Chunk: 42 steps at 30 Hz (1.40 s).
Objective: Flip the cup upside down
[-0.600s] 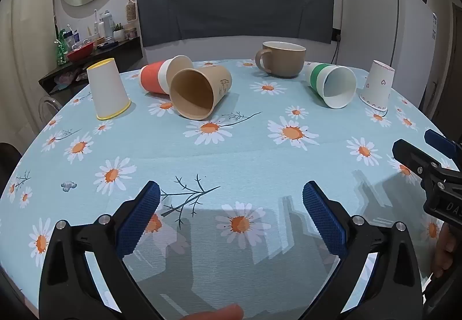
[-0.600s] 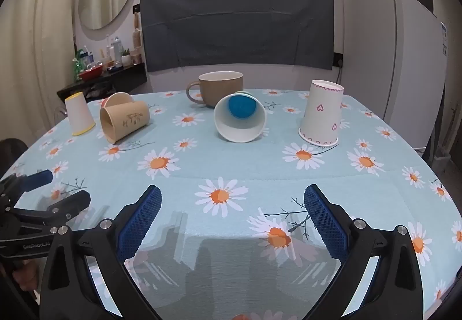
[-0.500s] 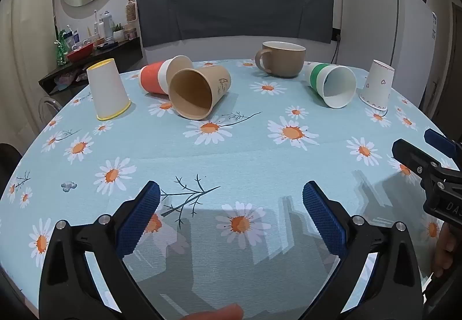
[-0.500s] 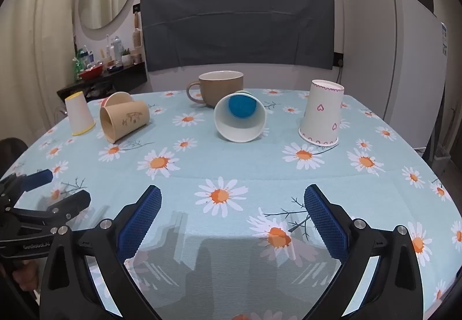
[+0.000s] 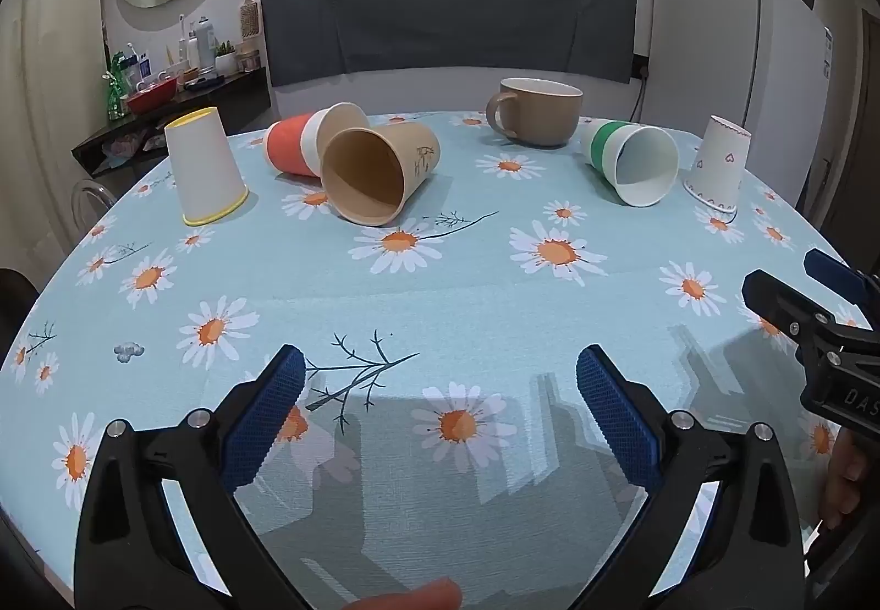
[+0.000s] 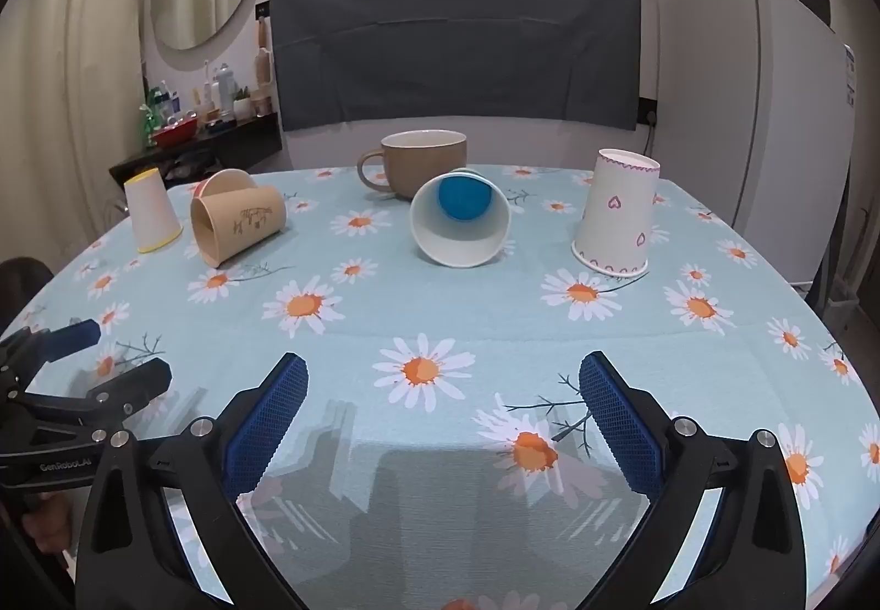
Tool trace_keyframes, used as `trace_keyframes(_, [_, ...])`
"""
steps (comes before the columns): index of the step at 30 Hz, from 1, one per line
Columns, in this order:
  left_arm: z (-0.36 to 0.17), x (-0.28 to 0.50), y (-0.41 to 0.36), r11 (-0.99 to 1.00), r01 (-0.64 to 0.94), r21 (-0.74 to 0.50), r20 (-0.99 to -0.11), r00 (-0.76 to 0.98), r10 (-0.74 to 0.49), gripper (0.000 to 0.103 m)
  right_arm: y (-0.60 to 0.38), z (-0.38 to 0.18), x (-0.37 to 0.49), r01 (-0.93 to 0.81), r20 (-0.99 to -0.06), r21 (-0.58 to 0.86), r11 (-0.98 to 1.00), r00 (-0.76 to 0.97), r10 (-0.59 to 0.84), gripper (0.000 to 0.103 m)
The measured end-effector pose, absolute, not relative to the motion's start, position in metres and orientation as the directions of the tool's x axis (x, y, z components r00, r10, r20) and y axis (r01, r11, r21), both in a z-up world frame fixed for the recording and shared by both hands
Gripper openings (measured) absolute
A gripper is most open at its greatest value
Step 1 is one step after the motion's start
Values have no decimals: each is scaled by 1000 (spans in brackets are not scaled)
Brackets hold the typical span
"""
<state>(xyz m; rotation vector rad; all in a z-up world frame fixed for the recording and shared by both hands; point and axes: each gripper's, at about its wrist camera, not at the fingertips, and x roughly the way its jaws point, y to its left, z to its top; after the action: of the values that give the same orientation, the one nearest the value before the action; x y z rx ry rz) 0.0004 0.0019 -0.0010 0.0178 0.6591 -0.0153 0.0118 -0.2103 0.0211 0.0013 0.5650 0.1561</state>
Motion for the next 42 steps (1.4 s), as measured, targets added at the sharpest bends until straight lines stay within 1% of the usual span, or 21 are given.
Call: trace_keyframes(42, [1,0,1,1000,23,5,-612,791,-15,97,-210,20,14,-154,-545,40,987,825,151,95])
